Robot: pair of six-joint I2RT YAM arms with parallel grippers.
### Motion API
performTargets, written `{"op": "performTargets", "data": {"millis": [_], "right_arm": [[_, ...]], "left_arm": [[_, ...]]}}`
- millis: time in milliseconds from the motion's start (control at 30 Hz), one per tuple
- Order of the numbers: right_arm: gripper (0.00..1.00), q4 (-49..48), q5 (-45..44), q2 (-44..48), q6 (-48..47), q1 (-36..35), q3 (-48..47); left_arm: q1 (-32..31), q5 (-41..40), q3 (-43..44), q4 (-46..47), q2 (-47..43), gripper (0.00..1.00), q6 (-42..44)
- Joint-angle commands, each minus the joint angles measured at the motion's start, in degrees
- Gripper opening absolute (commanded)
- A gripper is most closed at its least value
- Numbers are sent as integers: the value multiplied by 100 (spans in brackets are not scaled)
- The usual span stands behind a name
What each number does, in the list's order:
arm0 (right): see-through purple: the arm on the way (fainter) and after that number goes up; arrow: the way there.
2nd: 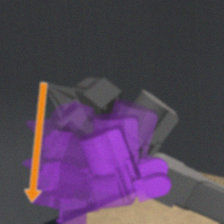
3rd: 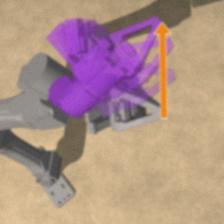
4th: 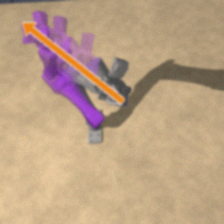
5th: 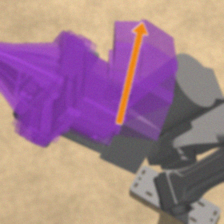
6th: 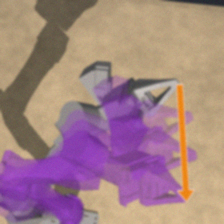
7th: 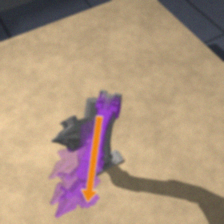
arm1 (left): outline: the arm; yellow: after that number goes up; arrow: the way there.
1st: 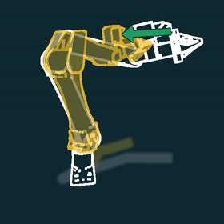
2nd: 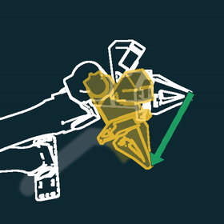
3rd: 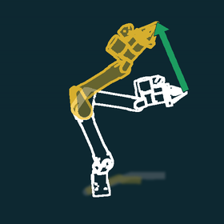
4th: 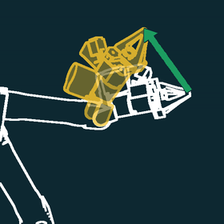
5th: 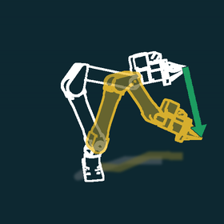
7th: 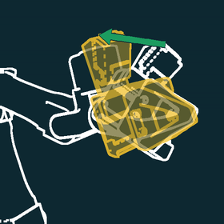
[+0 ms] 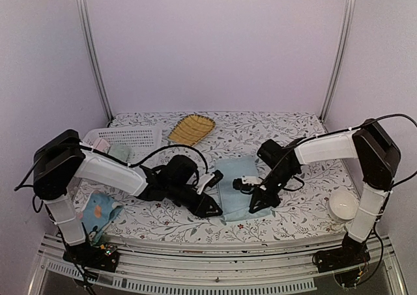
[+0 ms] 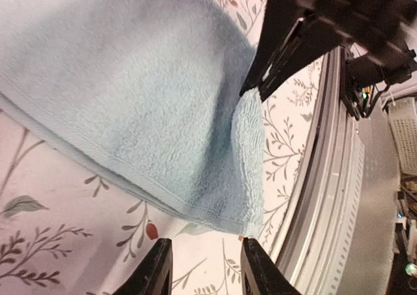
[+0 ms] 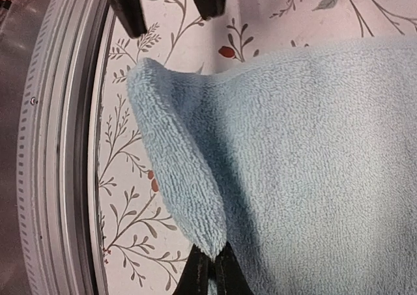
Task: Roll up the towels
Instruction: Roll the towel at the center of the board.
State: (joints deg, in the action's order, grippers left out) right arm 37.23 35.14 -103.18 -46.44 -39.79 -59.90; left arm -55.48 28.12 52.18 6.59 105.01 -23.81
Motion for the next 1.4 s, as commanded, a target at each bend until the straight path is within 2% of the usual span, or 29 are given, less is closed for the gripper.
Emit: {"op": "performTargets", "data": {"millis": [0,167,333,433,600,667,867,1133,1367], "right_arm": [[2,1378,1087,-877,-60,308,-744],[2,2052,1567,-1745,-187,485,-1373],[2,2183,1720,-2130,-209,569,-1512],[2,2187,1727,-2344,-182,620,-1535],[3,2133,1742,-2402,-177,633,-1514],[2,2094,1732,-2380,-165,639,-1500],[2,2054,1744,-2380,-155,639,-1448],[2,2058,1784,-2390,-147,635,-1441],[3,2086,1842,-2389,-173,648,-1452]], "left_arm": [[-317,-1441,-723,1319,-590,39,228],[-1043,-2734,-864,1290,-909,37,1346],[-1803,-3761,-320,766,-683,30,2795],[-2104,-4056,148,396,-302,25,3589],[-2149,-4310,899,-162,375,20,4312],[-2109,-4286,1060,-312,611,22,4468],[-1907,-4156,1198,-475,1048,36,4482],[-1852,-4423,1266,-476,1463,37,4556],[-1862,-4484,1014,-404,1285,39,4815]]}}
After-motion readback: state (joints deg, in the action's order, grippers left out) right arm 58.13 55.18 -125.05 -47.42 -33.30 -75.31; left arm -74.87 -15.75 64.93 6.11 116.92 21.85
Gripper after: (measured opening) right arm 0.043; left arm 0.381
